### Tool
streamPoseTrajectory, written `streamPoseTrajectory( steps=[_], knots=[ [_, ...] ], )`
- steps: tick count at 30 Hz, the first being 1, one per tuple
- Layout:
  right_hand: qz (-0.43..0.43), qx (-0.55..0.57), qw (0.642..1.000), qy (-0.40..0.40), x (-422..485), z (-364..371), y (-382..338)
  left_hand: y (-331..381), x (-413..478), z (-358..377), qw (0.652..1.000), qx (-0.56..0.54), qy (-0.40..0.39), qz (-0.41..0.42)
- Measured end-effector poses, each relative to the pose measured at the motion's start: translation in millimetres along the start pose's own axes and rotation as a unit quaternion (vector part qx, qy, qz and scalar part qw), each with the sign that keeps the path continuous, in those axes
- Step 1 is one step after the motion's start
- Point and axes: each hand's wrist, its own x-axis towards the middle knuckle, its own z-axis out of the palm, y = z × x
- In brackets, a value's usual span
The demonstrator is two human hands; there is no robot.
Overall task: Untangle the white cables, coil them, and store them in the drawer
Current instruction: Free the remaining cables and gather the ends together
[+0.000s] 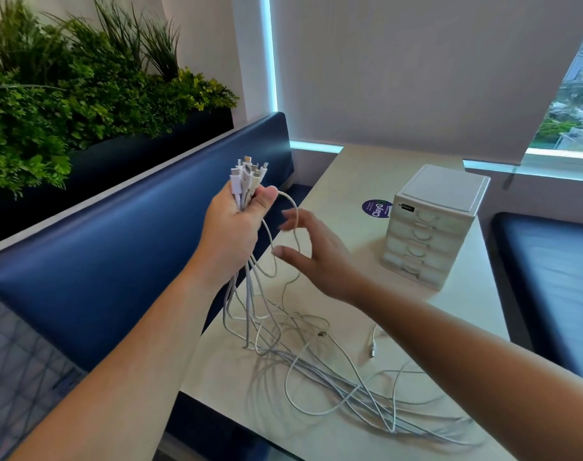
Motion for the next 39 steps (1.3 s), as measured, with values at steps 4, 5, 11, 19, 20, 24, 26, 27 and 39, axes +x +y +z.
streamPoseTrajectory(
  steps=[4, 5, 11, 19, 20, 24, 26, 27, 39],
  knots=[
    [0.024, 0.064, 0.997, 0.028, 9, 3, 0, 0, -2, -6, 1.0, 0.011, 0.015, -0.009],
    [0.038, 0.072, 0.996, 0.019, 10, 2, 4, -1, -2, -8, 1.0, 0.02, 0.018, -0.013],
    [0.09, -0.065, 0.992, -0.065, 20, -25, 25, -2, -17, -12, 0.989, 0.148, 0.008, 0.004],
    [-0.008, -0.34, 0.938, -0.074, 8, -52, 34, -6, -10, -17, 0.986, 0.158, 0.027, -0.038],
    [-0.026, -0.34, 0.937, -0.078, 3, -52, 32, -8, -7, -20, 0.986, 0.159, 0.031, -0.05],
    [-0.058, -0.388, 0.918, -0.052, -7, -57, 18, -18, -6, -23, 0.984, 0.155, 0.017, -0.09],
    [-0.039, -0.438, 0.898, -0.035, -7, -67, 21, -17, -8, -18, 0.984, 0.153, 0.006, -0.087],
    [-0.031, -0.458, 0.888, -0.03, -8, -70, 25, -15, -8, -14, 0.985, 0.154, 0.0, -0.082],
    [0.069, -0.446, 0.892, 0.002, -21, -93, 70, -4, -9, -3, 0.981, 0.188, -0.017, -0.041]
  ],
)
